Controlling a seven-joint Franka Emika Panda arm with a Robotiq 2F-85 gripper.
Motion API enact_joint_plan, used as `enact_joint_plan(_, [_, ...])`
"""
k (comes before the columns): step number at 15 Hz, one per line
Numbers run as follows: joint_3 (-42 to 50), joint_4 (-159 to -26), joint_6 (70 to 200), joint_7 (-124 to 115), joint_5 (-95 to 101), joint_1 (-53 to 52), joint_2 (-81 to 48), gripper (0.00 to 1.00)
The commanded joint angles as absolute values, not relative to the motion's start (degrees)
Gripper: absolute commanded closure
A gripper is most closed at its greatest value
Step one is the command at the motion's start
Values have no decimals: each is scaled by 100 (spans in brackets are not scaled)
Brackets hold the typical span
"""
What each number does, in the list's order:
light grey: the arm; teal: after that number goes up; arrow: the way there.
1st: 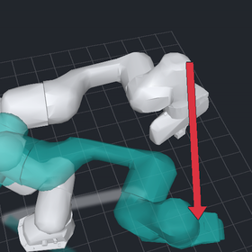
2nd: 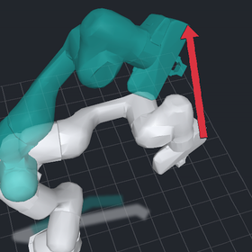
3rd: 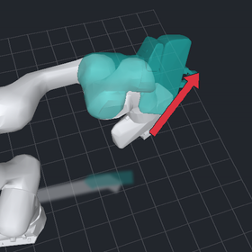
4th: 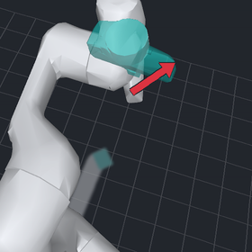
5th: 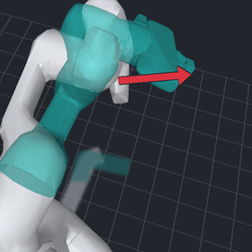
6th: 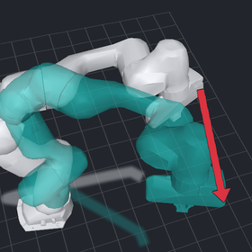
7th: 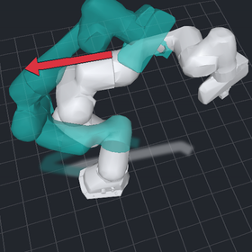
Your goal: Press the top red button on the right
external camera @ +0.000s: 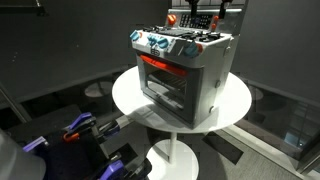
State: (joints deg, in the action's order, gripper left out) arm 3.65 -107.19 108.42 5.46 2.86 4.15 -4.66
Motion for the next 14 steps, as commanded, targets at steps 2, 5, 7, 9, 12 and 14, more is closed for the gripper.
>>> enact_joint_plan(2, [374,-11600,10948,635,245,418,242,0])
enact_joint_plan(5, [372,-12111,11140,575,270,398,598,0])
enact_joint_plan(7, [379,-12344,11207,589,256,391,766,0])
enact_joint_plan(9, [392,-12514,11273,612,231,390,881,0])
enact_joint_plan(12, [378,-12286,11129,549,287,383,648,0])
enact_joint_plan(14, [378,-12285,11130,549,287,383,633,0])
